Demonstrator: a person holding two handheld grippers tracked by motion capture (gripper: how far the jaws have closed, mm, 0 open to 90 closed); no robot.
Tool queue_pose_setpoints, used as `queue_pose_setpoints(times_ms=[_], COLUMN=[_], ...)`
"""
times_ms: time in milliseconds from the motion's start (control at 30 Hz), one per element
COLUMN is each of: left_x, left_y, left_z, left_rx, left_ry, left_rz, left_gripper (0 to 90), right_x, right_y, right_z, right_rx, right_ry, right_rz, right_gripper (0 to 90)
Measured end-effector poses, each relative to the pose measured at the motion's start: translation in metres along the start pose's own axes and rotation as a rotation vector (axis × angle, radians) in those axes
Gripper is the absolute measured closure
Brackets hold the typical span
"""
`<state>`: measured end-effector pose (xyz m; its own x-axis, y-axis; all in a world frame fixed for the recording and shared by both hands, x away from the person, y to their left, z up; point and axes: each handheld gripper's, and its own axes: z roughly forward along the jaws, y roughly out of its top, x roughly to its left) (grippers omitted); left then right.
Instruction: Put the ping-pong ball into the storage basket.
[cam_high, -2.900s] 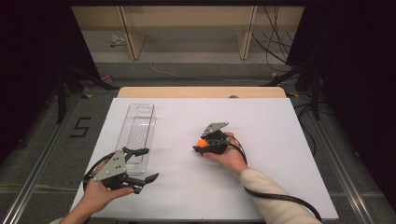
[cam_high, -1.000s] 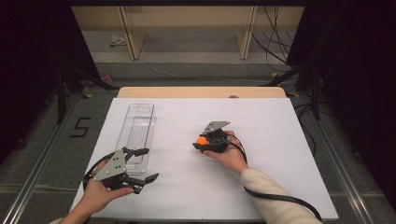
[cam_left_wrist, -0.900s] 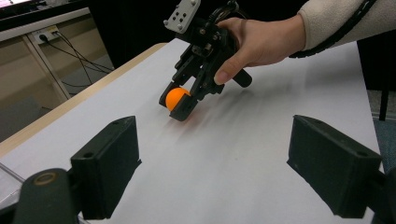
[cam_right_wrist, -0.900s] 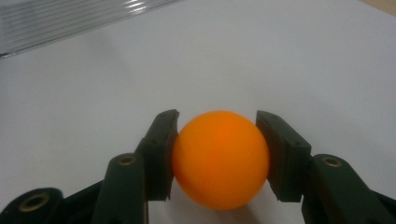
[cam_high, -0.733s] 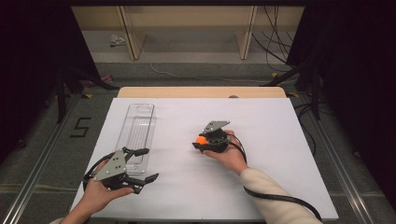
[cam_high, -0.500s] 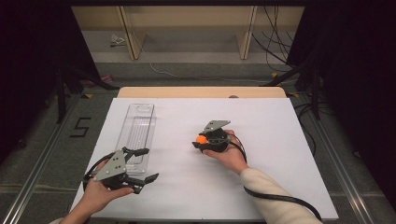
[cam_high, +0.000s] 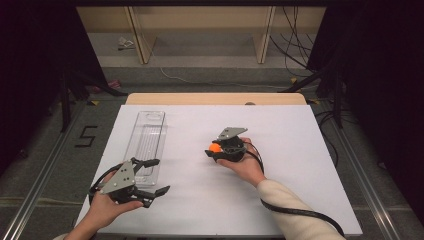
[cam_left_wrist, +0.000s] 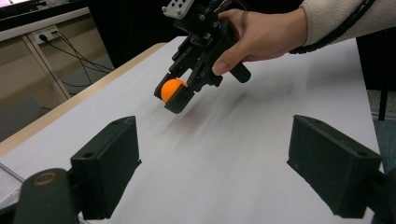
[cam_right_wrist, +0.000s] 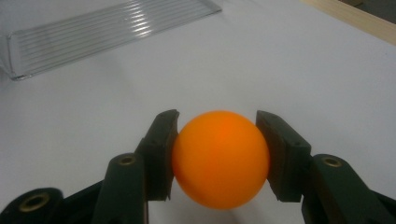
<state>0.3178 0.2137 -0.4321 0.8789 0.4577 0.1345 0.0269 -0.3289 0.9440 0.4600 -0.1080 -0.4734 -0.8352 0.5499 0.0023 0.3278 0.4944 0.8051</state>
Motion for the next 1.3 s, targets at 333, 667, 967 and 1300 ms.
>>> queue_pose_setpoints(times_ms=[333,667,967,1300], left_x=[0.0,0.0,0.0,0.0], left_y=[0.0,0.0,0.0,0.0], left_z=[0.0,0.0,0.0,0.0], left_rx=[0.0,0.001,0.0,0.001], left_ry=[0.0,0.0,0.0,0.0], left_rz=[0.0,0.0,0.0,0.0], left_gripper=[16.1,16.1,16.1,16.2], right_x=[0.001,0.001,0.002,0.003], right_y=[0.003,0.006,0.009,0.013], right_z=[-0.002,-0.004,-0.006,-0.007], right_rx=[-0.011,-0.023,-0.037,-0.049], right_ry=[0.0,0.0,0.003,0.007], right_rz=[0.002,0.002,0.001,-0.004], right_gripper=[51.3,51.4,51.4,51.4])
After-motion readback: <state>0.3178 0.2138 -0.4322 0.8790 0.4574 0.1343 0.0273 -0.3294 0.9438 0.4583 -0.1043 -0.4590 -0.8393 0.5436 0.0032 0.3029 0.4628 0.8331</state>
